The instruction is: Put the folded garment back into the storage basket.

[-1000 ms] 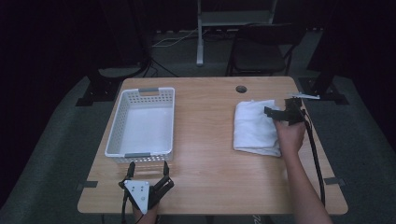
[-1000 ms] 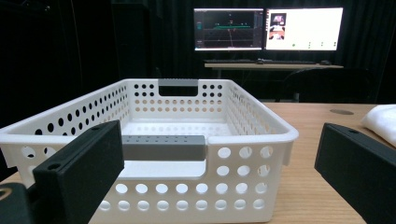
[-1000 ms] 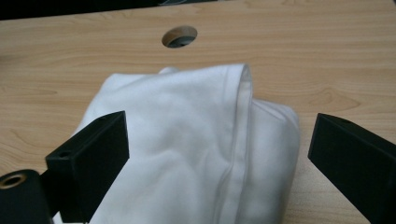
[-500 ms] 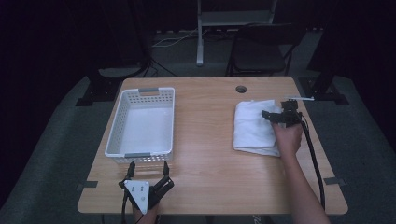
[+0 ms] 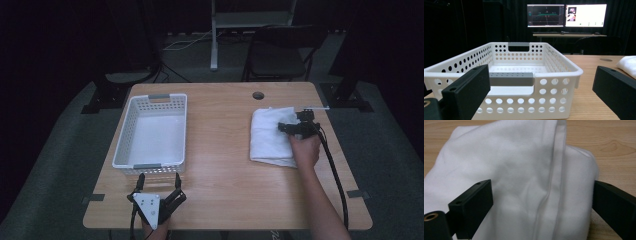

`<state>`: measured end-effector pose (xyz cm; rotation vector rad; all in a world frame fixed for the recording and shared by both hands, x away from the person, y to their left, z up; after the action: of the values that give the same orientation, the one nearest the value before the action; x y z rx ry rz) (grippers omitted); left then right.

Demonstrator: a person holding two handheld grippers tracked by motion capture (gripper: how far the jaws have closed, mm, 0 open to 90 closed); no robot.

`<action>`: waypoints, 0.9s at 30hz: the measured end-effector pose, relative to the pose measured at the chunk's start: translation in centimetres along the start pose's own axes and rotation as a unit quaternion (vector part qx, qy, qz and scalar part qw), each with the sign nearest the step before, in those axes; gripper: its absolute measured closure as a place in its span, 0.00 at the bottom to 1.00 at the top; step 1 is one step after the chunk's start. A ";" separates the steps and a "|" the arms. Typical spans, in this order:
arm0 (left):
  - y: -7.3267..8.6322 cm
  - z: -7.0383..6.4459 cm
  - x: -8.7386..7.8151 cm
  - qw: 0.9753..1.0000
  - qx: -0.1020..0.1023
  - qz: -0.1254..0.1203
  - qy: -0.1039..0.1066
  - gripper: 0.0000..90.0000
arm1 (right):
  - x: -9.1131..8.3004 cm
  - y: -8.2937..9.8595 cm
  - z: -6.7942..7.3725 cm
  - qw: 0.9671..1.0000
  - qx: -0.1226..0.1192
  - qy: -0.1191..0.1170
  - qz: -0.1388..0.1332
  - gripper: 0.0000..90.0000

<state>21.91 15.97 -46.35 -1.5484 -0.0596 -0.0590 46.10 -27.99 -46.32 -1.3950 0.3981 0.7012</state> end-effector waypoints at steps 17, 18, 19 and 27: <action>0.0 0.0 0.0 1.000 0.000 0.000 0.000 0.02 | 1.0 0.4 -0.3 0.999 -0.011 -0.029 0.015 0.05; 0.0 0.0 0.0 1.000 0.000 0.000 0.000 0.02 | 0.9 0.4 -0.2 0.999 -0.016 -0.032 0.016 0.07; 0.0 0.0 0.0 1.000 0.000 0.000 -0.001 0.02 | 0.8 0.4 -0.2 0.999 -0.018 -0.033 0.017 0.14; 0.0 0.0 0.0 1.000 0.000 0.000 -0.004 0.02 | 0.5 0.7 -1.3 0.990 0.036 -0.140 -0.003 0.52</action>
<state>21.91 15.95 -46.36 -1.5484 -0.0659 -0.0528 46.19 -29.11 -47.41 -1.2081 0.1960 0.8554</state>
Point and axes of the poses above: each handheld gripper's, and its own axes: x roughly forward along the jaws, y roughly out of its underside, z roughly to its left, the point moved 2 cm from there along x, roughly forward along the jaws, and after that the axes turned 4 degrees about -z, right-handed, at the moved point
